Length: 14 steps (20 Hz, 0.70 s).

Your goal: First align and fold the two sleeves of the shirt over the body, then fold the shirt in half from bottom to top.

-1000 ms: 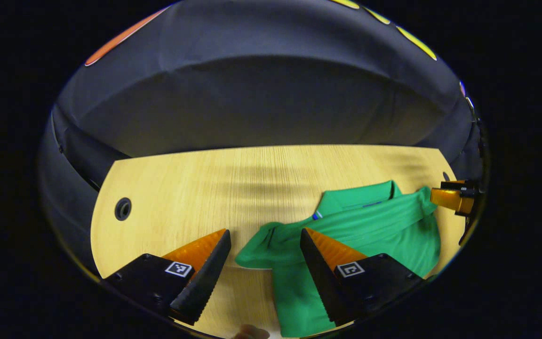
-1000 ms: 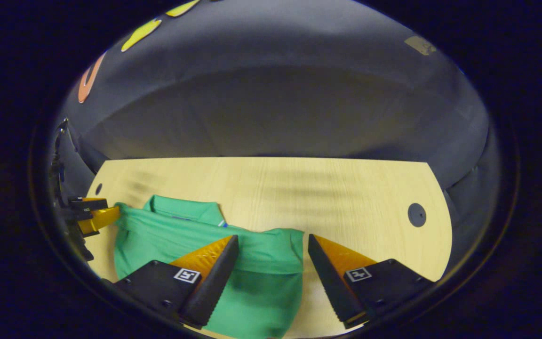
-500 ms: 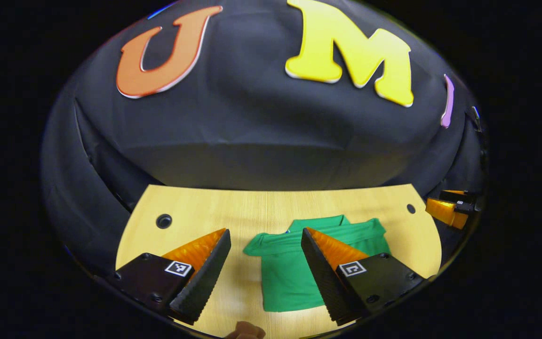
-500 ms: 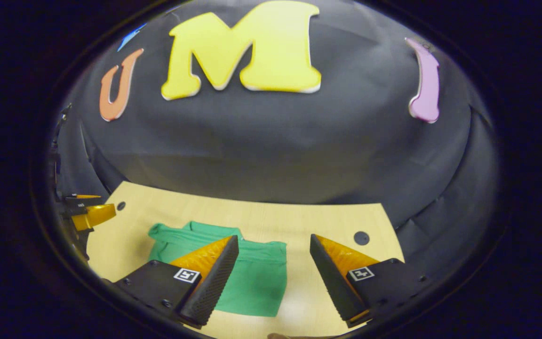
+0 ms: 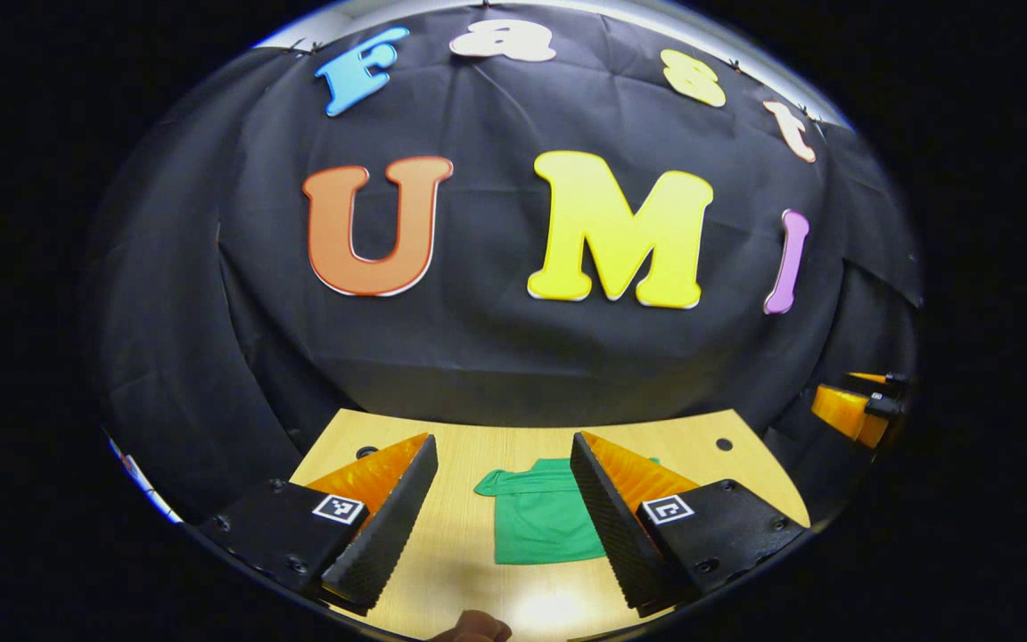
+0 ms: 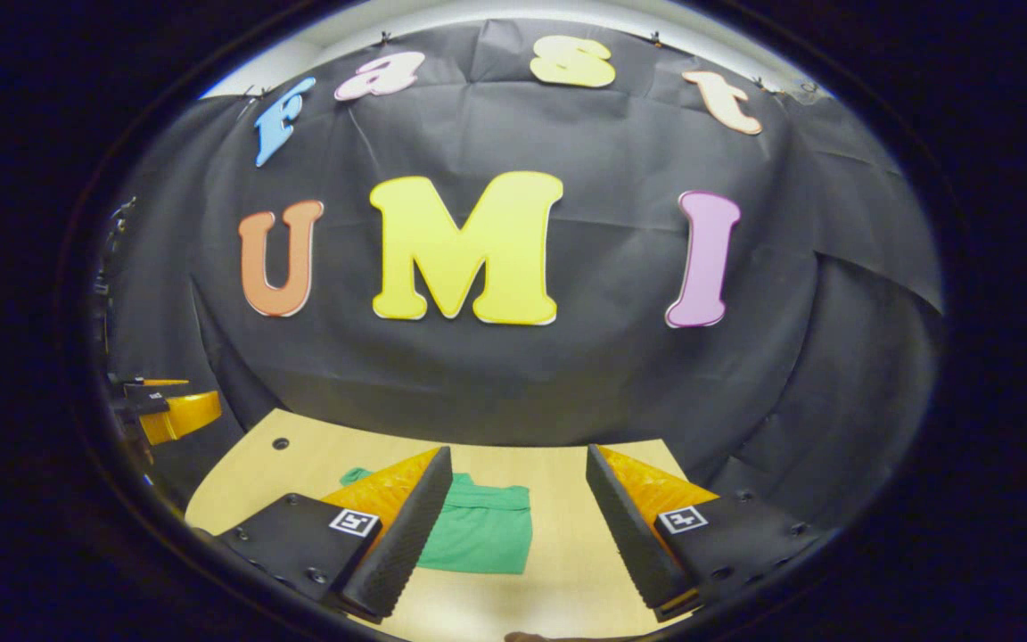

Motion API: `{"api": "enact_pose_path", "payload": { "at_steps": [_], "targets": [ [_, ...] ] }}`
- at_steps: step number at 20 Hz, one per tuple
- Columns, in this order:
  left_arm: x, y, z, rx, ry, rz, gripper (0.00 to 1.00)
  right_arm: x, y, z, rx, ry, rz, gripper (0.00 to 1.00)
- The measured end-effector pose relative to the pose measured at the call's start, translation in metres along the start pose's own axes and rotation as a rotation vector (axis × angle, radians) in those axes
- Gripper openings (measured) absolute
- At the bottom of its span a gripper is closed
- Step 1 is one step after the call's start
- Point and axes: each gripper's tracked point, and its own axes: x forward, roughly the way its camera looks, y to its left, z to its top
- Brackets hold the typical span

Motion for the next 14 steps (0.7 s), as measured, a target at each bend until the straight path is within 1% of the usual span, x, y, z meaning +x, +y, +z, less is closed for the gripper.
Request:
{"api": "enact_pose_path", "payload": {
  "at_steps": [1, 2, 5, 7, 9, 11, 14],
  "targets": [
    [-0.016, -0.004, -0.003, 0.014, -0.021, 0.007, 0.97, -0.018, 0.000, 0.001, -0.003, -0.023, -0.003, 0.98],
    [-0.030, -0.008, -0.007, 0.035, -0.030, 0.018, 0.96, -0.042, -0.005, 0.000, -0.007, -0.046, -0.008, 0.94],
    [-0.073, -0.027, -0.029, 0.059, -0.023, 0.009, 0.97, -0.089, -0.012, 0.005, -0.014, -0.131, -0.015, 0.94],
    [-0.094, -0.032, -0.041, 0.078, -0.035, 0.020, 0.97, -0.114, -0.012, -0.005, -0.020, -0.159, -0.018, 0.93],
    [-0.108, -0.035, -0.048, 0.090, -0.047, 0.030, 0.97, -0.135, -0.003, -0.024, 0.005, -0.150, 0.001, 0.94],
    [-0.118, -0.041, -0.049, 0.070, -0.067, 0.014, 0.97, -0.148, 0.002, -0.037, 0.012, -0.154, 0.012, 0.94],
    [-0.125, -0.049, -0.050, 0.067, -0.081, -0.008, 0.96, -0.152, 0.010, -0.049, -0.001, -0.148, 0.023, 0.94]
  ]
}}
